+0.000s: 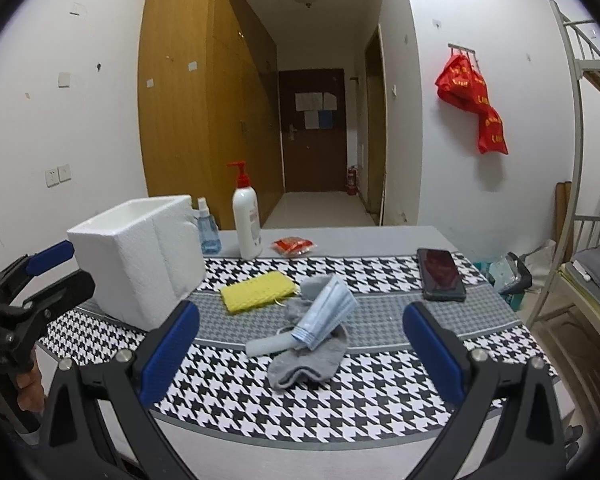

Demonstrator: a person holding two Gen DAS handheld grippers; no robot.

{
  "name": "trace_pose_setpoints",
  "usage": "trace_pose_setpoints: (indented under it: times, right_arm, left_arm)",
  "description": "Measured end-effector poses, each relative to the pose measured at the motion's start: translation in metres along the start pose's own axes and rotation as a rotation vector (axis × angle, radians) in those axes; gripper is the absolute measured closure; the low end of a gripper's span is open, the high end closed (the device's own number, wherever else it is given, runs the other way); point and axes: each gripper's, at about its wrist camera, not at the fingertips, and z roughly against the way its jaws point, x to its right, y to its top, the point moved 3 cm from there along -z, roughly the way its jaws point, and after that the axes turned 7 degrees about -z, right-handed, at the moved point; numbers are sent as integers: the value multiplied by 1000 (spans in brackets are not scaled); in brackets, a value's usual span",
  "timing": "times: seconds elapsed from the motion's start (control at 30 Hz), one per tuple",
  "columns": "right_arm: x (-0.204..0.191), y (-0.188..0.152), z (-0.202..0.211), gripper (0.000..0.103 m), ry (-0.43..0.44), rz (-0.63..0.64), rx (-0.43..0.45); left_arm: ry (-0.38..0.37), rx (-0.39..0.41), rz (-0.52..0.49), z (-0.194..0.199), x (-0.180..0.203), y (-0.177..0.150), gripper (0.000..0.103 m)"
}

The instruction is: Organize soft objects

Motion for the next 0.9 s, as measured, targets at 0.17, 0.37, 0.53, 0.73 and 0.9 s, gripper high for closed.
trace_pose_setpoints:
  times: [0.17, 0.37, 0.53, 0.73, 0.9]
  right_arm:
    - [14, -5, -9, 0, -7, -19, -22]
    - [35, -11, -21, 0, -26, -39, -52]
    - [50, -18, -32, 0, -15, -55, -87]
    - [63, -23, -47, 0, 5, -47, -132]
    - [68, -22, -58, 0, 35, -33, -165]
  left_arm:
    - [-44, -37, -15, -15, 12, -6, 1]
    - [-65, -101, -6, -40, 24, -15, 1]
    - [-77, -157, -3, -60, 38, -24, 1]
    - [-78, -195, 2, -77, 50, -28, 1]
    - [-61, -222, 23, -90, 59, -32, 1]
